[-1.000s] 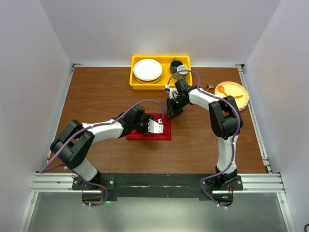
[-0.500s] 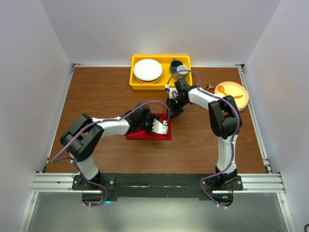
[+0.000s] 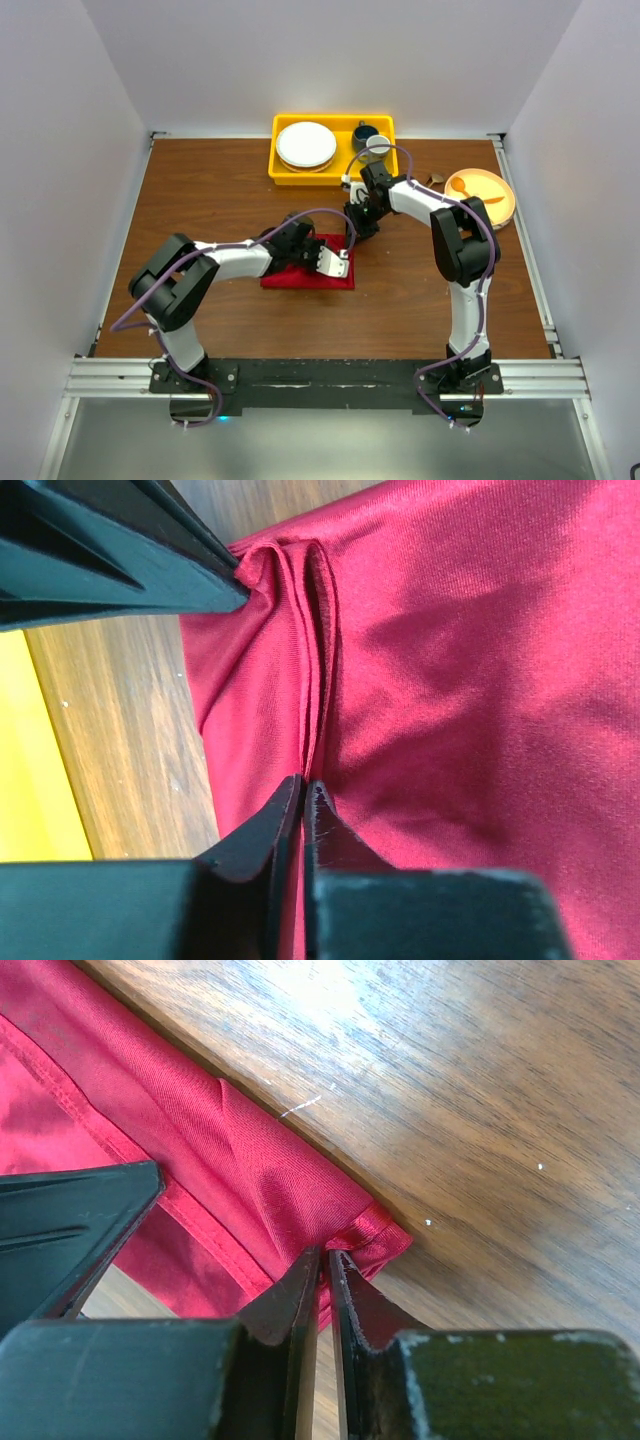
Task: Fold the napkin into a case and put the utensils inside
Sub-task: Smooth out the 2/3-rectangle-folded napkin at the center of the board.
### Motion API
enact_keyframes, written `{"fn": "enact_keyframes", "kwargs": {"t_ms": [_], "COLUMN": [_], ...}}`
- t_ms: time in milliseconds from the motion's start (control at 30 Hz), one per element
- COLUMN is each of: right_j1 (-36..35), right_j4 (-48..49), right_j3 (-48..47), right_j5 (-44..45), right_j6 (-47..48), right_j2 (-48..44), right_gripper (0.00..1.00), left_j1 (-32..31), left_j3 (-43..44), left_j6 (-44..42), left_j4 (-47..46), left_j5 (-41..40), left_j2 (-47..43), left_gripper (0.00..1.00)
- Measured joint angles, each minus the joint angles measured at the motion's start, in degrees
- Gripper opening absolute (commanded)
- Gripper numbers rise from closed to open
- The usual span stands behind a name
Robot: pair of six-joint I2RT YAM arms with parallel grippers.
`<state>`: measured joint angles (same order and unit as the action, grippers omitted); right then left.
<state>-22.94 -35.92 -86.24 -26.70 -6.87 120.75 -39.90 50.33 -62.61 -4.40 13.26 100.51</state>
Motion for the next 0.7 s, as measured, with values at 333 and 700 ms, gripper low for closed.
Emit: {"fn": "enact_keyframes", "kwargs": {"t_ms": [333, 700], "right_j1": [0.3, 3.8], "right_j4": [-3.4, -7.9], "right_j3": [-2.0, 0.5], "right_j5": [-0.2, -4.5], "right_j6": [-0.7, -1.7], "right_j2": [0.0, -5.2], "right_gripper": [0.44, 0.57], "left_j1": [0.0, 0.0], "left_j3": [1.2, 1.2], "left_j6": [0.0, 0.0], "left_j4": [1.4, 2.4], "left_j5": [0.7, 1.0], "left_j2": [0.6, 1.0], "left_gripper": [0.00, 0.00]}}
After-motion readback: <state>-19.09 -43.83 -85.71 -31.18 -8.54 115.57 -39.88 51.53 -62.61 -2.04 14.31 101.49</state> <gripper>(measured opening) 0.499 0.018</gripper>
